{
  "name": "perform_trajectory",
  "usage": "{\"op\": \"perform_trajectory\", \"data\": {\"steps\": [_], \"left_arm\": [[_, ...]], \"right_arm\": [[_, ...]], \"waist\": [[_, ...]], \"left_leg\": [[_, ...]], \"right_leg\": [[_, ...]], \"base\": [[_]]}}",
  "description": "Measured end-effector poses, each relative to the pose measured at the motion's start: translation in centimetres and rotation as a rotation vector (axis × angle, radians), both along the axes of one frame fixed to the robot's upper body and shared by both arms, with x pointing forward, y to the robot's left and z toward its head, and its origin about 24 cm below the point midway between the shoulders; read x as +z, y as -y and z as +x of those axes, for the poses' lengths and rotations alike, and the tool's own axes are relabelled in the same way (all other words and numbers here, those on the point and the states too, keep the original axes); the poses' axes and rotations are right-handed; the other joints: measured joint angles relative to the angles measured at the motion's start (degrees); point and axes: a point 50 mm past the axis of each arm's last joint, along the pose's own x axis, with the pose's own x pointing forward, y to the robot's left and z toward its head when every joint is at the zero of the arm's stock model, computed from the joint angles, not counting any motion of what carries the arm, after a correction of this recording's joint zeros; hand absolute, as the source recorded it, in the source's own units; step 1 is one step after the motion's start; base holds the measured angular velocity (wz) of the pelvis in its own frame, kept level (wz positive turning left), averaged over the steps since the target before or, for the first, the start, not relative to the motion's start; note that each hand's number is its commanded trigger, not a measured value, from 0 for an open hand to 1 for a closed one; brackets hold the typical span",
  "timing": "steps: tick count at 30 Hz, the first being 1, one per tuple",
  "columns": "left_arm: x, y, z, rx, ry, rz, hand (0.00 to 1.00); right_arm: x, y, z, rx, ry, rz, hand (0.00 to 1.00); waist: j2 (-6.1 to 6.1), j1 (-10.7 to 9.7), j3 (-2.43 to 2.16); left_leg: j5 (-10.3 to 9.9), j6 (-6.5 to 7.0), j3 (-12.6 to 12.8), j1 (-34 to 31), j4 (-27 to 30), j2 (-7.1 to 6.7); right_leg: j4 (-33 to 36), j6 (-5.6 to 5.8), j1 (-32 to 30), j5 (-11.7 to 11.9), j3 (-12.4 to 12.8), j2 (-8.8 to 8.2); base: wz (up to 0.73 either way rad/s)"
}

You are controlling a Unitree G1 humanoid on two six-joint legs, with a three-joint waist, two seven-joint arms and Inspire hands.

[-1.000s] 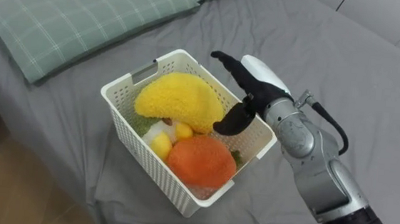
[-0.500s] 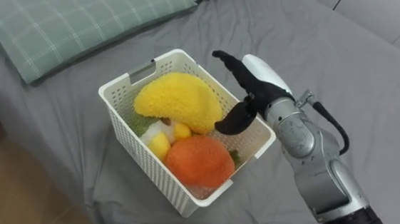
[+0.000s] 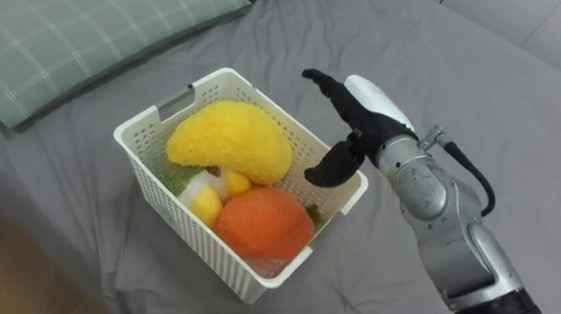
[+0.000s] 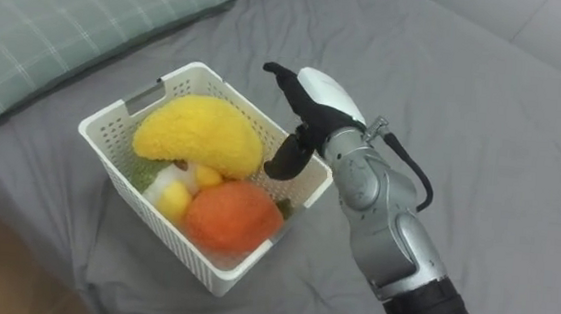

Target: Collect toys from the bed

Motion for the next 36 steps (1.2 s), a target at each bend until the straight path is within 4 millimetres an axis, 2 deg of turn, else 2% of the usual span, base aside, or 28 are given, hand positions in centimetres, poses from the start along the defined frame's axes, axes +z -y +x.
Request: {"op": "perform_trajectory", "data": {"steps": [3,5,7,8,12,14,15,16,17,18,20,24,30,32,36], "left_arm": [[0.0,-0.1,0.0,0.001,0.0,0.001,0.0],[0.0,0.0,0.0,0.001,0.001,0.001,0.0],[0.0,0.0,-0.1,0.003,-0.003,0.0,0.0],[0.0,0.0,0.1,0.003,0.0,-0.002,0.0],[0.0,0.1,0.9,-0.006,0.019,-0.009,0.0],[0.1,0.1,1.7,-0.012,0.044,-0.008,0.0],[0.1,0.2,1.9,-0.014,0.053,-0.01,0.0],[0.1,0.3,2.2,0.009,0.052,-0.021,0.0],[-0.2,0.3,1.4,0.038,0.02,-0.031,0.0],[-0.3,0.4,1.0,0.042,0.008,-0.032,0.0],[-0.3,0.2,0.4,0.053,-0.002,-0.024,0.0],[-0.3,0.0,0.0,0.081,-0.018,-0.009,0.0],[-0.4,-0.1,-1.1,0.12,-0.04,0.016,0.0],[-0.4,-0.1,-1.5,0.145,-0.043,0.025,0.0],[-0.5,0.0,-2.2,0.167,-0.042,0.023,0.0]], "right_arm": [[0.5,1.1,0.3,-0.04,0.023,0.019,0.0],[0.6,1.9,0.2,-0.074,0.042,0.025,0.0],[0.6,2.5,0.1,-0.098,0.048,0.028,0.0],[0.5,3.0,0.0,-0.11,0.051,0.028,0.0],[0.2,5.4,-0.7,-0.182,0.074,0.045,0.0],[0.3,6.8,-1.1,-0.242,0.093,0.063,0.0],[0.3,7.2,-1.1,-0.257,0.098,0.067,0.0],[0.4,7.8,-1.2,-0.286,0.108,0.086,0.0],[0.5,8.7,-1.4,-0.318,0.125,0.099,0.0],[0.6,9.1,-1.6,-0.337,0.133,0.107,0.0],[0.5,11.6,-2.4,-0.438,0.158,0.13,0.0],[0.1,13.5,-3.5,-0.541,0.195,0.147,0.0],[-4.5,15.7,-6.9,-0.669,0.066,0.175,0.0],[-7.3,16.3,-8.9,-0.753,-0.022,0.209,0.0],[-11.4,16.6,-12.1,-0.888,-0.142,0.299,0.0]], "waist": [[0.35,-0.8,-0.31],[0.62,-2.4,-0.26],[0.89,-3.8,-0.4],[1.02,-5.5,-0.47],[1.9,-9.0,-0.61],[2.53,-12.5,-1.02],[2.61,-13.1,-1.22],[2.92,-14.3,-1.22],[3.17,-16.0,-1.3],[3.25,-16.3,-1.27],[3.2,-17.7,-1.31],[3.13,-19.2,-1.26],[2.73,-19.7,-0.91],[2.73,-20.4,-0.9],[3.24,-21.2,-0.84]], "left_leg": [[0.0,0.1,2.2,0.3,-0.2,0.51],[-0.1,0.18,3.4,0.5,-0.4,0.78],[-0.1,0.18,5.4,1.3,-1.3,1.23],[-0.1,0.2,5.8,1.4,-1.3,1.31],[-0.3,0.31,8.7,2.9,-2.3,1.87],[-0.4,0.35,10.0,3.3,-2.9,2.06],[-0.4,0.33,10.5,3.3,-3.0,2.17],[-0.5,0.34,11.5,3.6,-3.1,2.36],[-0.6,0.34,12.1,3.9,-3.4,2.45],[-0.6,0.33,12.4,4.0,-3.4,2.5],[-0.6,0.3,13.5,4.1,-3.8,2.73],[-0.7,0.15,14.3,4.4,-3.7,3.01],[-1.1,-0.11,16.3,5.7,-3.8,3.59],[-1.2,-0.2,16.4,6.0,-3.8,3.74],[-1.3,-0.33,17.2,6.1,-3.7,3.95]], "right_leg": [[0.2,-0.17,-0.9,0.2,2.2,0.17],[0.1,-0.11,-1.1,0.4,3.5,0.36],[0.3,-0.28,-1.7,0.5,5.8,0.68],[0.1,-0.27,-1.7,0.6,6.5,0.82],[0.1,-0.27,-1.8,0.9,9.4,1.19],[0.4,-0.28,-2.3,0.9,10.9,1.39],[0.7,-0.3,-2.7,1.0,11.7,1.51],[1.1,-0.32,-3.0,1.0,12.6,1.67],[1.1,-0.32,-3.1,1.0,13.2,1.78],[1.1,-0.32,-3.1,1.0,13.4,1.82],[1.5,-0.39,-3.8,1.1,14.2,2.02],[1.9,-0.44,-4.0,1.1,15.1,2.34],[1.9,-0.84,-3.4,1.5,16.6,2.89],[1.9,-0.88,-3.2,1.5,16.7,3.0],[1.9,-1.02,-3.4,1.6,17.2,3.19]], "base": [[-0.35],[-0.28],[-0.49],[-0.27],[-0.37],[-0.34],[-0.44],[-0.43],[-0.33],[-0.27],[-0.22],[-0.1],[-0.18],[-0.08],[-0.08]]}}
